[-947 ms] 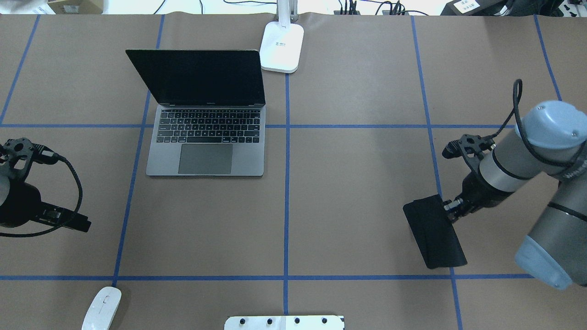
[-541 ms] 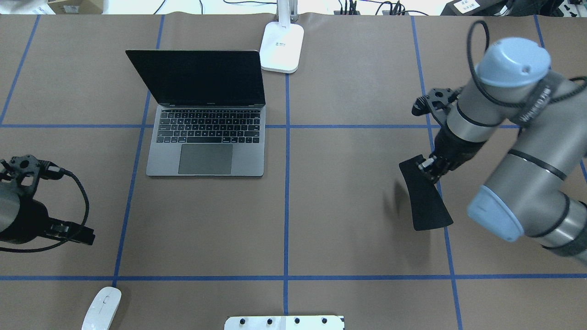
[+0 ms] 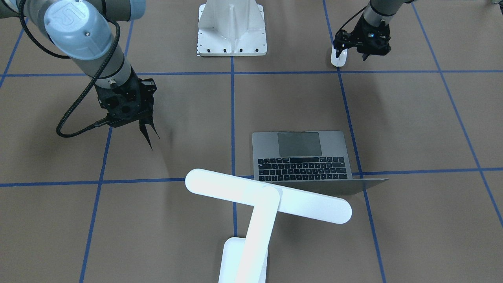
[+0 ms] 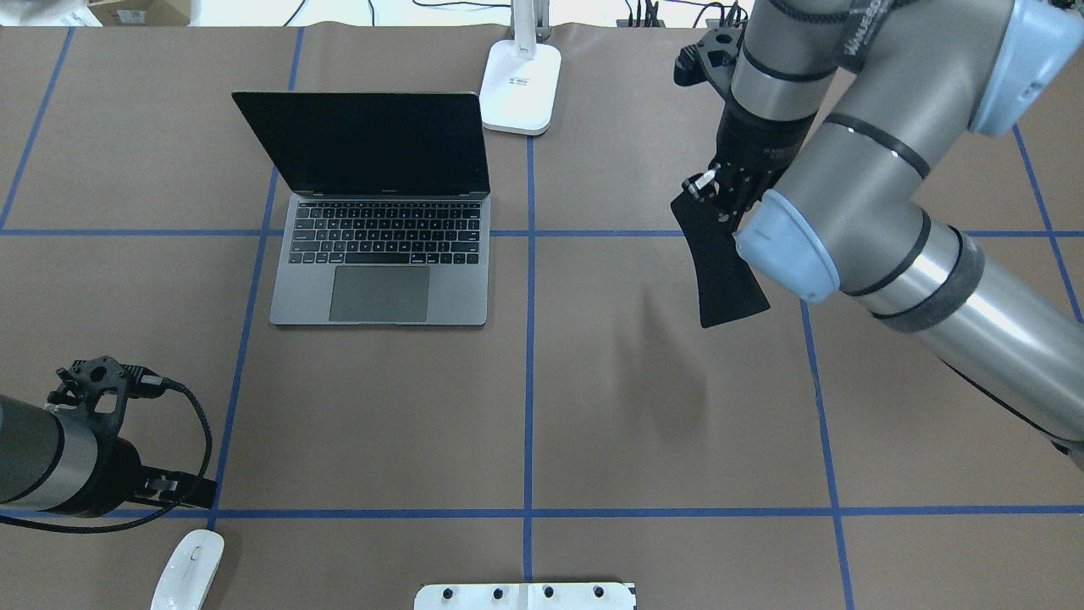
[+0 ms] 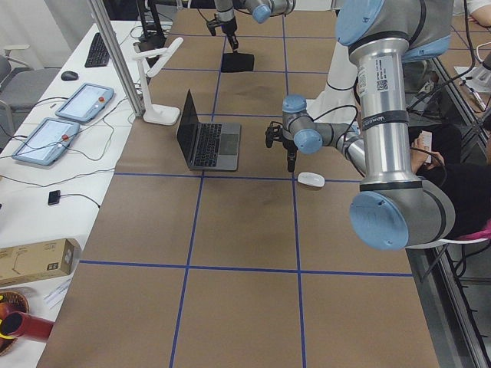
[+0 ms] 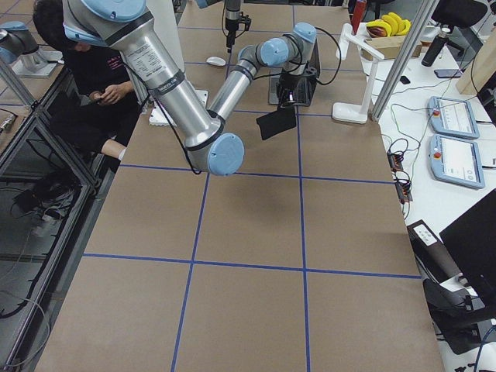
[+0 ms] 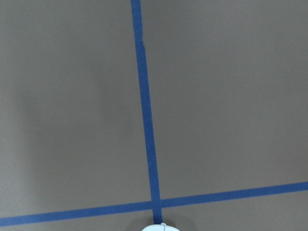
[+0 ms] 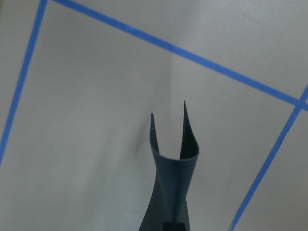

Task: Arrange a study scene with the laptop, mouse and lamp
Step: 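Lay the pad beside the laptop with the right gripper while the left reaches the mouse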

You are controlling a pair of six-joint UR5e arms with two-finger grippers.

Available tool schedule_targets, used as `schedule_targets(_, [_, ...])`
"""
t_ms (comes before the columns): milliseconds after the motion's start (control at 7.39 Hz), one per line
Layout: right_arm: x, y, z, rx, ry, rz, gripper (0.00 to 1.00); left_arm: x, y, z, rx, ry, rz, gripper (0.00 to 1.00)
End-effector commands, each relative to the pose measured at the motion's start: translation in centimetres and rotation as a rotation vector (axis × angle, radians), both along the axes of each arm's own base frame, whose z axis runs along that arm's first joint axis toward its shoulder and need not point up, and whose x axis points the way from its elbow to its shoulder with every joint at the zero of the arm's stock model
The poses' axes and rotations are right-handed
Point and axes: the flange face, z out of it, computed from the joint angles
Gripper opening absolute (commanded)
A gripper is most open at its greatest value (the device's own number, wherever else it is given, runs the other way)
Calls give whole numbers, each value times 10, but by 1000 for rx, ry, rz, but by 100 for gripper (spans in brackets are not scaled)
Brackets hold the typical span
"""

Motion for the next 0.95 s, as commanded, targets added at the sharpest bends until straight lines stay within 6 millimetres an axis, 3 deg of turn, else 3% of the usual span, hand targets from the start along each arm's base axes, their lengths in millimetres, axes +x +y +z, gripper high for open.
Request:
schedule_targets(0, [19, -59, -55, -29, -49, 58, 12, 6, 13, 9, -7, -24, 26, 100])
schedule_targets(270, [16, -86, -114, -67, -19, 77, 12, 11, 19, 13, -8, -30, 46, 100])
schedule_targets(406, [17, -84, -123, -76, -10, 77, 12, 12, 20, 14, -4, -31, 53, 99])
schedule_targets(676, [8, -99, -144, -103, 21, 81, 12, 15, 21, 17, -5, -35, 63, 99])
schedule_targets(811, [9, -98, -141, -105, 24, 82, 13, 16, 22, 17, -1, -25, 64, 99])
